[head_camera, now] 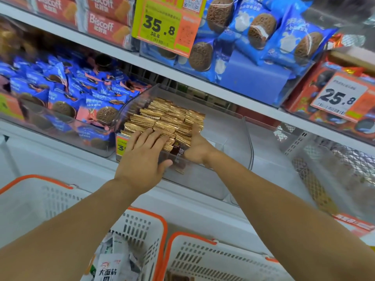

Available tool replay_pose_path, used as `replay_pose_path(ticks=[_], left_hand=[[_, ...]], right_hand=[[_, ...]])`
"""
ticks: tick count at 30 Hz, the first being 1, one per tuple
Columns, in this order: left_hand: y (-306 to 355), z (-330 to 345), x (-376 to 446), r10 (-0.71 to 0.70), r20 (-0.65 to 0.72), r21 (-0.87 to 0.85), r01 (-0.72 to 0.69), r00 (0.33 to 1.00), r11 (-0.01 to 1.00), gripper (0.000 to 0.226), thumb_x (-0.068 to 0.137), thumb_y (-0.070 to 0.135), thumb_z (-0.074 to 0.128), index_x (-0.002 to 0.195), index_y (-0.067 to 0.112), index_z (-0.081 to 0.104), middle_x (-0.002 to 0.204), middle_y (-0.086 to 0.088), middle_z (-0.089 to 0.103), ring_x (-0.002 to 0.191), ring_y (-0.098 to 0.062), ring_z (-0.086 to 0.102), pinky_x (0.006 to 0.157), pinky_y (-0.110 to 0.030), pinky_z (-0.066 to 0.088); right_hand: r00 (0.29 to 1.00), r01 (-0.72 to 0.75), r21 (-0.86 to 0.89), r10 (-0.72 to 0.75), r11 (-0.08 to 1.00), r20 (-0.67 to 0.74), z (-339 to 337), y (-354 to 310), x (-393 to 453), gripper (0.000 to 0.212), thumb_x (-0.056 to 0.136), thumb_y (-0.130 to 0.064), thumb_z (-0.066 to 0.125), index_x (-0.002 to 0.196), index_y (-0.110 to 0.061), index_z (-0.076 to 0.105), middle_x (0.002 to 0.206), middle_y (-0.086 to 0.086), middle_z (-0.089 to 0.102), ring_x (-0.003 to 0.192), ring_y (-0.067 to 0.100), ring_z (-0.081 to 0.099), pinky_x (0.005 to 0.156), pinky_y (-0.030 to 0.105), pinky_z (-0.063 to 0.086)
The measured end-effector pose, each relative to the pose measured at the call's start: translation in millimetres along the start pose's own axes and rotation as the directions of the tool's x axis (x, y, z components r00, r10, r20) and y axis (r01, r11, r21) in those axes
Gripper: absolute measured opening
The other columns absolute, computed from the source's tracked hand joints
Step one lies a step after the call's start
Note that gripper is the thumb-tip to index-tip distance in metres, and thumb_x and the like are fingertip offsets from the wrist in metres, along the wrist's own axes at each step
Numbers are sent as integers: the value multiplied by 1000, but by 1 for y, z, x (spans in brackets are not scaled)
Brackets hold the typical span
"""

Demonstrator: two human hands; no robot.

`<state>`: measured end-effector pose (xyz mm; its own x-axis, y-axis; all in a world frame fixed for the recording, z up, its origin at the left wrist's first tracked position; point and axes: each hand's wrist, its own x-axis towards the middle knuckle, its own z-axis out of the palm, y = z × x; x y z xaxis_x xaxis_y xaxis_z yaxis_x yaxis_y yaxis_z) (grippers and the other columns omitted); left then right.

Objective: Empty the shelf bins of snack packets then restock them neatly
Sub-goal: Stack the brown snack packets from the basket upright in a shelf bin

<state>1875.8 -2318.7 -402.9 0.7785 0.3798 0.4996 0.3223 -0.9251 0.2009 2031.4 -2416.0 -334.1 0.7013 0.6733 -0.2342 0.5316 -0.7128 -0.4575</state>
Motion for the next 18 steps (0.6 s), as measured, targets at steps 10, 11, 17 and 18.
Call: replay_pose_path(ticks=[10,11,17,18], left_hand=[[-1,-9,2,12,80,24,-14,997,1000,66,95,57,38,150,20,41,156,-5,39,149,-27,26,123,-46,13],[1,-12,2,12,88,30,-14,996,999,65,95,55,43,150,20,40,157,-6,38,150,-28,24,123,-46,13],[41,-40,-5,91,-176,-75,-106,980,991,42,85,33,61,121,12,62,125,-10,57,118,-28,49,100,-43,38],[54,-45,-8,106,-172,-146,-132,979,981,31,86,29,59,111,13,65,111,-6,62,103,-24,54,90,-38,42]], right_hand=[[933,190,-166,-231,968,-277,-28,20,-50,84,81,-34,84,150,-20,39,127,7,68,111,22,65,84,26,47],[895,234,-161,-277,959,-349,-30,25,-61,67,86,-34,79,143,-19,48,117,3,71,103,19,67,84,28,49],[610,595,-18,-467,803,-640,25,105,-132,5,89,-19,74,87,-17,69,70,-10,62,60,7,56,60,13,46],[635,588,18,-448,809,-629,44,128,-141,7,88,-20,74,86,-17,69,68,-10,61,59,8,56,59,13,45]])
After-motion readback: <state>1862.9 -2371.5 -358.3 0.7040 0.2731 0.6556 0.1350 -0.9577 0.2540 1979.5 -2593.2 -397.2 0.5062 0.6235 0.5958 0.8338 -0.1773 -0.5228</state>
